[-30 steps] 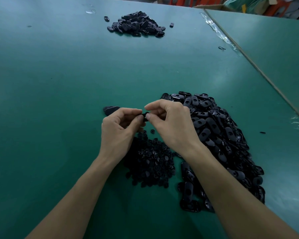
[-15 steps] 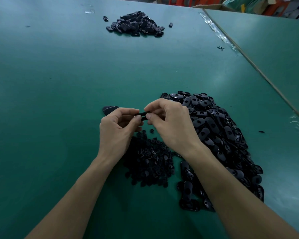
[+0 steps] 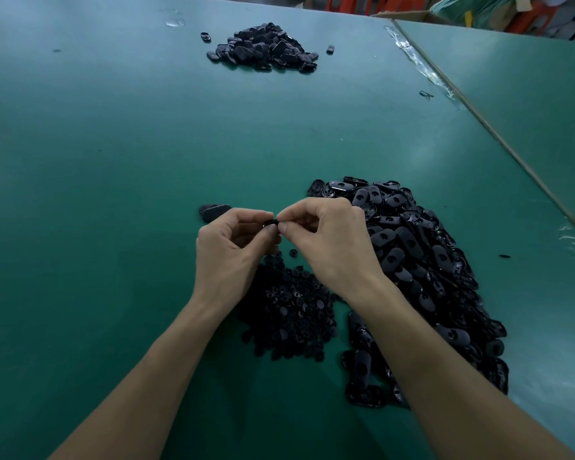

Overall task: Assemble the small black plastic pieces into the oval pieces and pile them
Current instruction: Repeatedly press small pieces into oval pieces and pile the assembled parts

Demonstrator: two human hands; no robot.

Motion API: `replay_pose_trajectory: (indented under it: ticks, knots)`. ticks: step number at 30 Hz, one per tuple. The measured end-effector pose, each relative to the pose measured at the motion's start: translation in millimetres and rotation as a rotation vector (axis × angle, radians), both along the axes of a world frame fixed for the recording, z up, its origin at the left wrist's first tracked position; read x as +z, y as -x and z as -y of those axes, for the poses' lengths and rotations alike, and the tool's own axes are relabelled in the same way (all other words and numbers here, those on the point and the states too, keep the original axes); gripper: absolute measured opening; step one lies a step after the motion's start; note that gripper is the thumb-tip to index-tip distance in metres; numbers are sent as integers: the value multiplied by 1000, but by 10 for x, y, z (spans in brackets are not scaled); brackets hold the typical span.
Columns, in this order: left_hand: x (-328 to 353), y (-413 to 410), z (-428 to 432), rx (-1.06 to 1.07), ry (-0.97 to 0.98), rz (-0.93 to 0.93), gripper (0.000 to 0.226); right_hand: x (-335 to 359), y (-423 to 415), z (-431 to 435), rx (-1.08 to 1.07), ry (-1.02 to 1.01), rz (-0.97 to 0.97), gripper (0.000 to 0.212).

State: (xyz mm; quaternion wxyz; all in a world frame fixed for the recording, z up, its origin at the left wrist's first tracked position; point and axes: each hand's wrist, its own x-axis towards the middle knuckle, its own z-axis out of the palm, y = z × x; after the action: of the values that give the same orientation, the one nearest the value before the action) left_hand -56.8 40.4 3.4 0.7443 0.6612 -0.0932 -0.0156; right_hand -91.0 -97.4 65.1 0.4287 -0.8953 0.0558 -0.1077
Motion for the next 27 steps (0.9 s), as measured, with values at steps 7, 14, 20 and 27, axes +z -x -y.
replay_pose_trajectory:
  ticks: [7,14,20,27]
  knots:
    - [-6,-6,7,-8,20,-18,13,-28,3,-27,-35,28,-4,9]
    - [-5,-6,-6,-22,28,3,14,-5,-3,-30,-24,36,-19,11]
    - [3,-4,-27,-54,-34,61,22,23,-10,-2,8,86,-48,12]
    - [-5,-16,-30,-67,-66,63,15,23,0,12,31,125,-41,15]
